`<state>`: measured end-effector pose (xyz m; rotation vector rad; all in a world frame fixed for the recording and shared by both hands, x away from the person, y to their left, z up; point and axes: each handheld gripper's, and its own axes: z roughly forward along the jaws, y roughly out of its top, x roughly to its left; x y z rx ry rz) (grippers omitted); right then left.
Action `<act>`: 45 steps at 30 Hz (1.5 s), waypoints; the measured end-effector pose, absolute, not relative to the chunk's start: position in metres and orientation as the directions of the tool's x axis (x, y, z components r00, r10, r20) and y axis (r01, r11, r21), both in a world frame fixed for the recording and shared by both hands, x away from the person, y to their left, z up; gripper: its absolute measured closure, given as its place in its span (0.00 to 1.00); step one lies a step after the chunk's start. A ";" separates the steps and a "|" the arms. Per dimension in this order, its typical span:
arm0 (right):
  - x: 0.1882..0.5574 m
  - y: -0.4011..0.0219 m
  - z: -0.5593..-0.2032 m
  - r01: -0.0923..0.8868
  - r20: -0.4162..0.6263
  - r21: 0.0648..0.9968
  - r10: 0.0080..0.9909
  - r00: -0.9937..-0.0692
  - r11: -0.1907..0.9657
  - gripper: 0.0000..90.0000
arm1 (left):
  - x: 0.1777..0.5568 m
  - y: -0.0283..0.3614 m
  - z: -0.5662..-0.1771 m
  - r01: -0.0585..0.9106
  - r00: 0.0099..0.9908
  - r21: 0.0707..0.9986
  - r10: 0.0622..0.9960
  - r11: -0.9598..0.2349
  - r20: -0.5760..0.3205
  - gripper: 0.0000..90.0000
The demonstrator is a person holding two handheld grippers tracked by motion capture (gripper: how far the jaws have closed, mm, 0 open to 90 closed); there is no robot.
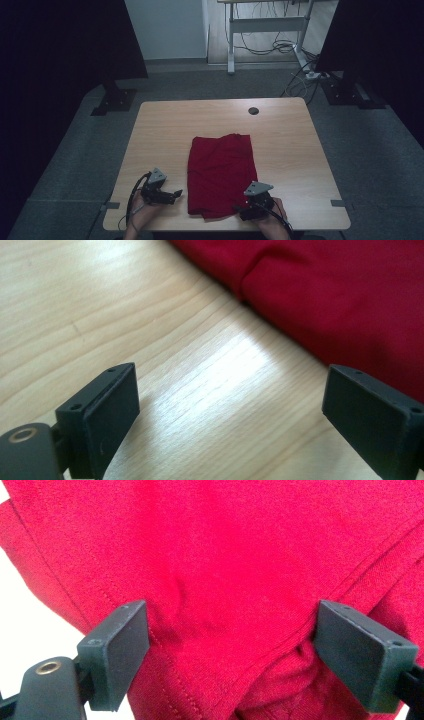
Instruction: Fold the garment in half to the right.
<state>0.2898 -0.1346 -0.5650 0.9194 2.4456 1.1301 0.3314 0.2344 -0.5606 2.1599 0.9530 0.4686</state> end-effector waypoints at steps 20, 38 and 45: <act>0.326 -0.135 -0.562 0.498 0.013 0.756 0.751 -0.660 0.425 0.24 | 0.332 0.235 -0.561 0.494 0.650 0.736 0.759 -0.463 0.040 0.08; 0.377 -0.137 -0.559 0.528 0.017 0.754 0.792 -0.610 0.391 0.25 | 0.333 0.234 -0.561 0.501 0.638 0.737 0.769 -0.453 0.039 0.08; 0.385 -0.136 -0.559 0.530 0.018 0.757 0.798 -0.602 0.383 0.25 | 0.333 0.233 -0.561 0.507 0.631 0.734 0.775 -0.451 0.039 0.06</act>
